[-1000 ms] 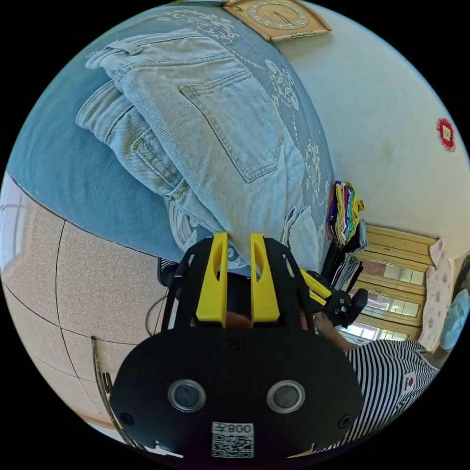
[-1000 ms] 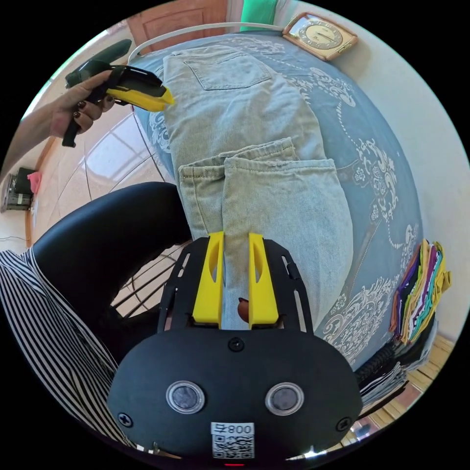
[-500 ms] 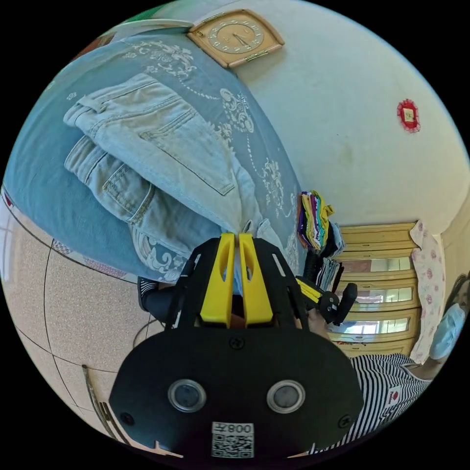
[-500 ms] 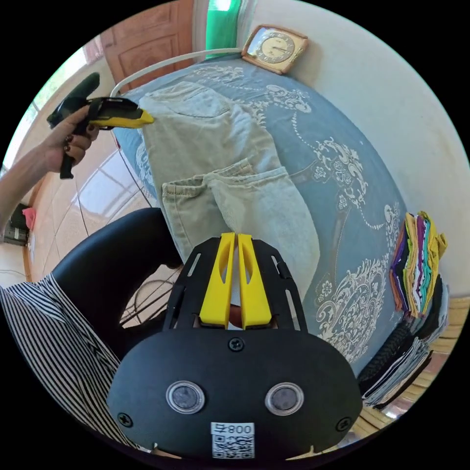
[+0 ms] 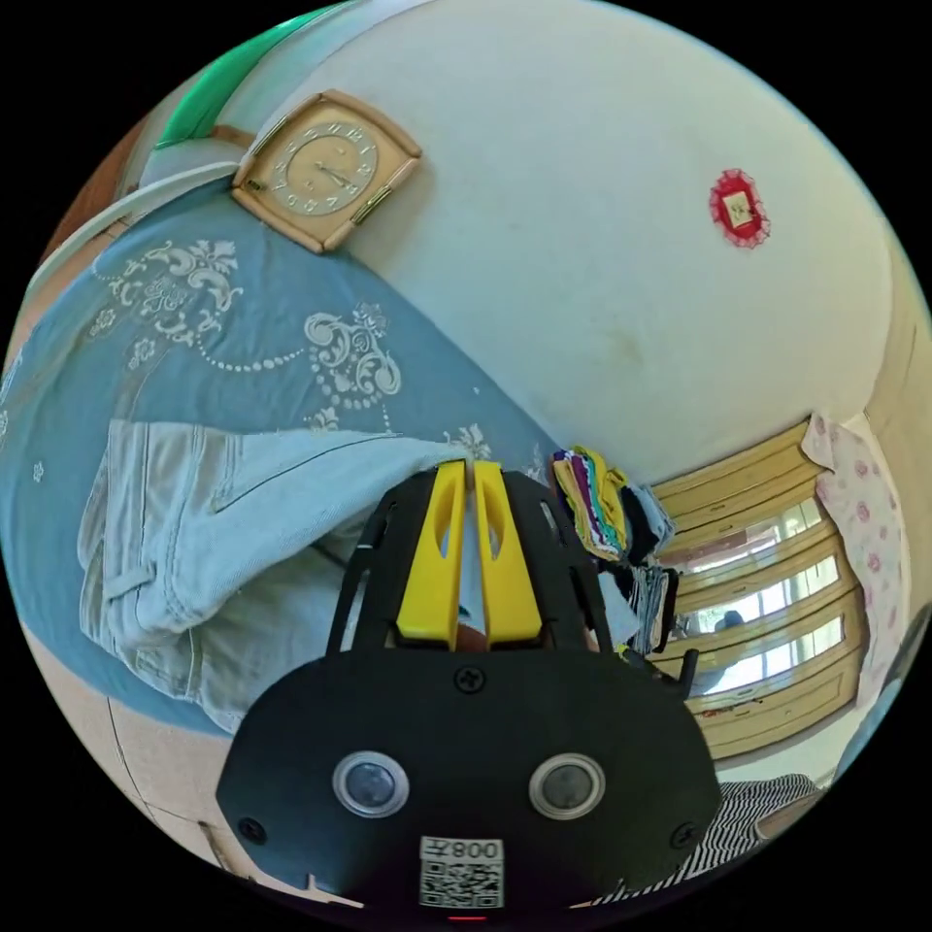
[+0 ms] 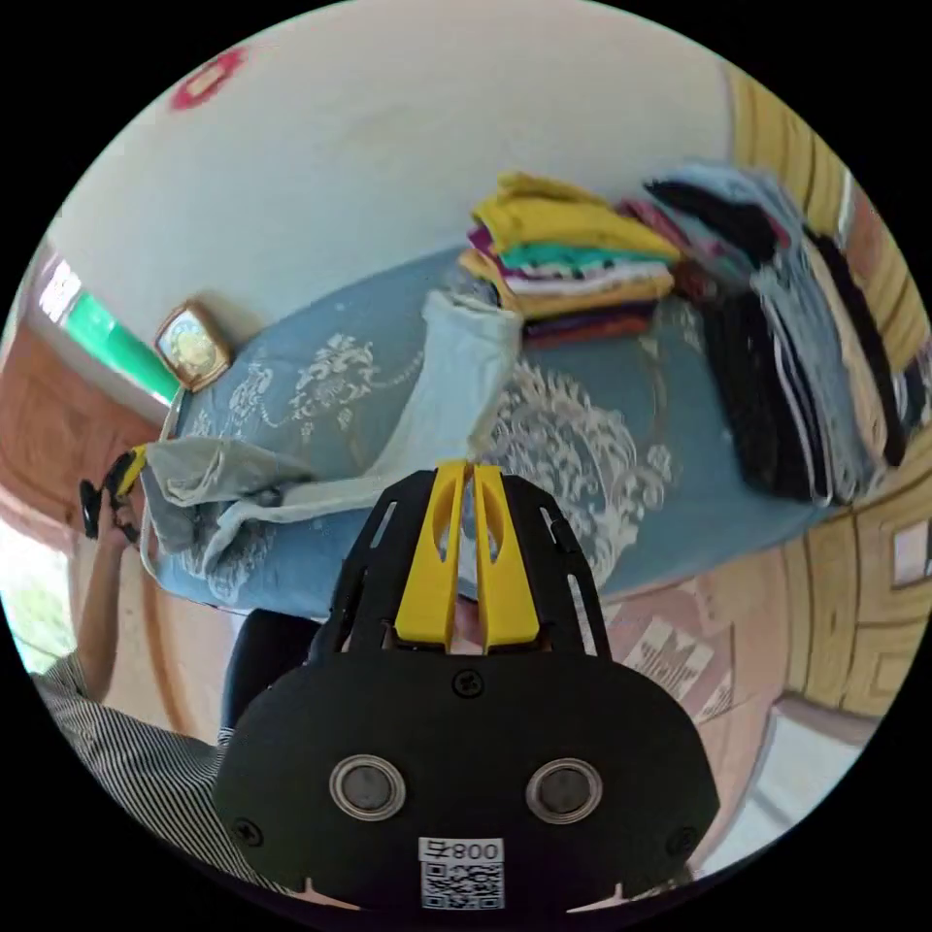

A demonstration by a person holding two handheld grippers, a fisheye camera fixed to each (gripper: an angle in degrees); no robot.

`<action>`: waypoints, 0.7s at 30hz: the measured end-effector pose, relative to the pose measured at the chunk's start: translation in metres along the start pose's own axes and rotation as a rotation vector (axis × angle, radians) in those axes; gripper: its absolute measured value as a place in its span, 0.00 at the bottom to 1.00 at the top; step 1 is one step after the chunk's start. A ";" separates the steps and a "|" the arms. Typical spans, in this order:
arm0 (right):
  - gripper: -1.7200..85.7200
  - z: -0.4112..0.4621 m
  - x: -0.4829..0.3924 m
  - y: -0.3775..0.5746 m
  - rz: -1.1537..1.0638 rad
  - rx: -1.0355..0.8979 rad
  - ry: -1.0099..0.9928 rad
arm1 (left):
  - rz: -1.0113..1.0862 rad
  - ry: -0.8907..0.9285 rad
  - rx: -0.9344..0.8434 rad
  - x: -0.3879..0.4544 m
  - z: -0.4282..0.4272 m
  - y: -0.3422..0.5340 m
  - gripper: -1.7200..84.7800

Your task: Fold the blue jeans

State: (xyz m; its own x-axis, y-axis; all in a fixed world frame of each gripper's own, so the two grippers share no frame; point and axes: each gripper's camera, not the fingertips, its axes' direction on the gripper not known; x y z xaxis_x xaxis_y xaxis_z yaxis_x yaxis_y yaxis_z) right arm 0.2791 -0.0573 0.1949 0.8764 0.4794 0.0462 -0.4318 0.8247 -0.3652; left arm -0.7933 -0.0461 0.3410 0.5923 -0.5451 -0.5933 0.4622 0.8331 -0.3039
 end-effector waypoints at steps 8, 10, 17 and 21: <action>0.05 0.023 0.000 0.017 -0.034 -0.008 -0.279 | -0.048 0.058 -0.026 -0.024 0.009 0.057 0.04; 0.06 0.017 -0.076 -0.014 -0.302 0.012 -0.269 | -0.036 0.050 -0.029 -0.022 0.008 0.061 0.04; 0.10 0.099 -0.369 -0.005 -1.304 -0.153 -0.082 | -0.002 0.012 -0.054 -0.009 0.021 0.067 0.04; 0.12 0.178 -0.406 0.027 -1.365 -0.371 -0.039 | 0.016 0.015 -0.051 -0.004 0.027 0.065 0.04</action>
State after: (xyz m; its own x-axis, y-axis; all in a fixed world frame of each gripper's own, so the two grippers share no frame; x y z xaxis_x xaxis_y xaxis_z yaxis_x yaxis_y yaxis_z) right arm -0.1265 -0.1760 0.3319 0.5445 -0.6063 0.5796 0.8236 0.5173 -0.2326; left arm -0.7475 0.0081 0.3441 0.5891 -0.5307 -0.6094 0.4185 0.8454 -0.3318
